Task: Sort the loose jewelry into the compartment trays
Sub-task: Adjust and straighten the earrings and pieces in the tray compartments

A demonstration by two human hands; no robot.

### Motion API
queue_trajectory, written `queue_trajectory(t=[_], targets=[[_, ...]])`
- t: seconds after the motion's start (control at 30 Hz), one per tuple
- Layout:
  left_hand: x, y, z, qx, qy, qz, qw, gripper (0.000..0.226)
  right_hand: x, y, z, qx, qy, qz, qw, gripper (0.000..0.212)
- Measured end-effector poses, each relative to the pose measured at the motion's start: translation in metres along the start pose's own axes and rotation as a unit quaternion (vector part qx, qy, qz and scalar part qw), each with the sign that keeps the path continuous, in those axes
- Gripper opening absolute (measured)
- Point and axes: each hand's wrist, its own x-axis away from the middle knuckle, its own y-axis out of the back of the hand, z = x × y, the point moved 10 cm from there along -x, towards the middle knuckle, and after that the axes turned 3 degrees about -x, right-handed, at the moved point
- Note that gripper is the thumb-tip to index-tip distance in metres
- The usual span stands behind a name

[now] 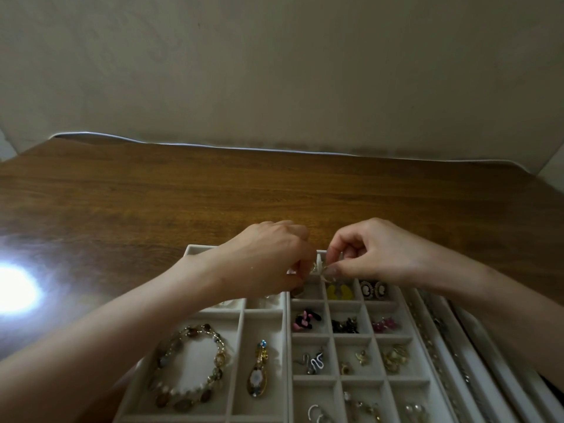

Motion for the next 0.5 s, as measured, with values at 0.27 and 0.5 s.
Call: queue_trajectory(t=[0.27, 0.5], targets=[[0.003, 0.014, 0.019, 0.084, 0.043, -0.011, 0.996, 0.006, -0.005, -0.012, 0.006, 0.025, 0.021, -0.003, 0.999, 0.008], [0.002, 0.005, 0.010, 0.078, 0.030, 0.012, 0.996, 0.010, -0.007, -0.019, 0.011, 0.079, 0.037, 0.002, 0.996, 0.009]])
